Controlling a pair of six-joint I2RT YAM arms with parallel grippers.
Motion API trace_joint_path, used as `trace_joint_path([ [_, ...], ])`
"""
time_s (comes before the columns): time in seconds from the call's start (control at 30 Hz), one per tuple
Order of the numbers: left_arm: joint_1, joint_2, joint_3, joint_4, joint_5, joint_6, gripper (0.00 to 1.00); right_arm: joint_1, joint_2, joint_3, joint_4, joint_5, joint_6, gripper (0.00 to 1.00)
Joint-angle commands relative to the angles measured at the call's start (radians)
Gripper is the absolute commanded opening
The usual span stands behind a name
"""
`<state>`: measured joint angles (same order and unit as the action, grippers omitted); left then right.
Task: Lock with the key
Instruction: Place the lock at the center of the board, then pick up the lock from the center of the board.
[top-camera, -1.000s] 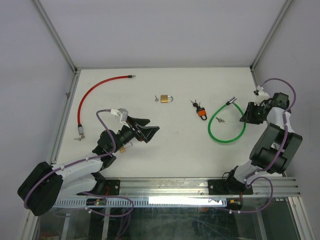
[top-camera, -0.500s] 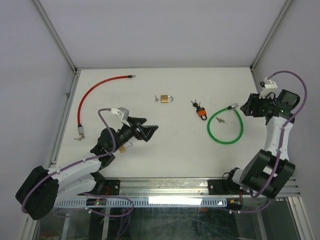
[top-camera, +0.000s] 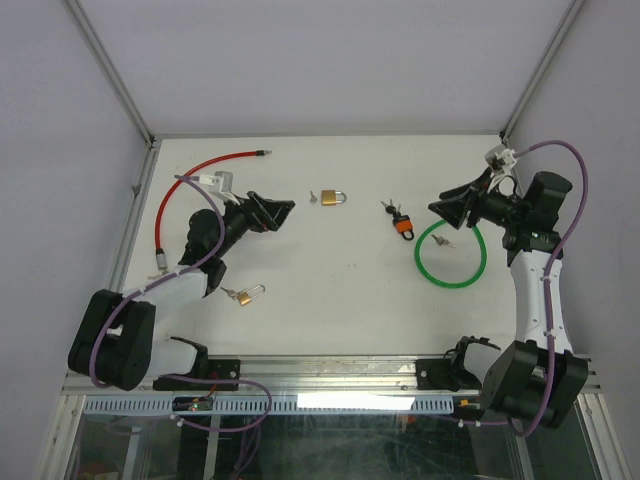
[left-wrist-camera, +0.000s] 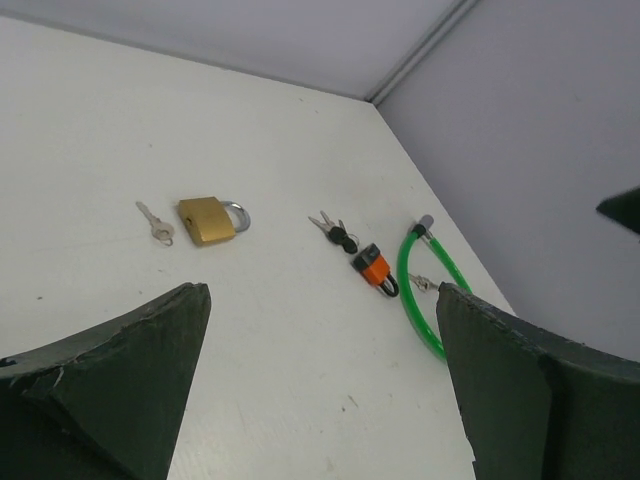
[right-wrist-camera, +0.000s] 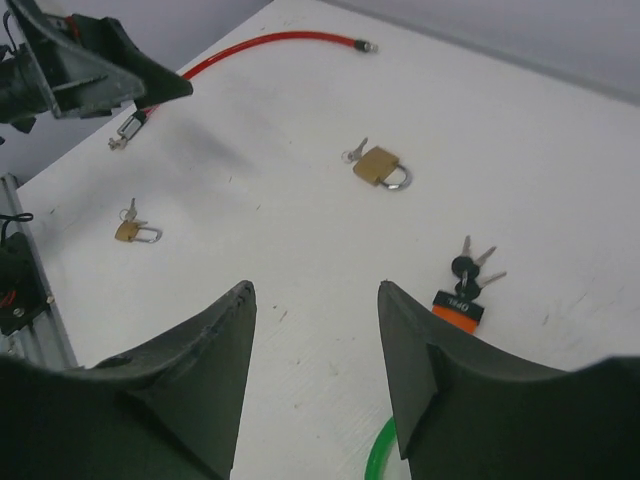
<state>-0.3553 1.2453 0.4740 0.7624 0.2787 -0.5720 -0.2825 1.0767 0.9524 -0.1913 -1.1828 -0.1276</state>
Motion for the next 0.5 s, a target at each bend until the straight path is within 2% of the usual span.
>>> trace_joint_path([
  [0.0,0.104,0.131,0.08,0.161,0.086,-0.222,0.99,-0.013,0.029,-0.107,0.121,-0.058,0.049,0.54],
  [0.17,0.197,0.355,0.206,0.158,0.085,-0.37,0.99,-0.006,0.047,-0.094,0.088,-0.05,0.01,0.54],
  [0.27,0.232,0.426,0.293,0.088,0.046,-0.377,0.99,-0.005,0.034,-0.097,0.073,-0.036,-0.009,0.54],
  [0.37,0.237,0.465,0.409,-0.125,-0.086,-0.308,0.99,0.0,0.012,-0.107,0.086,-0.023,-0.009,0.54],
  [0.47,0.237,0.522,0.608,-0.464,-0.263,-0.272,0.99,0.006,-0.003,-0.115,0.094,-0.014,-0.009,0.54],
])
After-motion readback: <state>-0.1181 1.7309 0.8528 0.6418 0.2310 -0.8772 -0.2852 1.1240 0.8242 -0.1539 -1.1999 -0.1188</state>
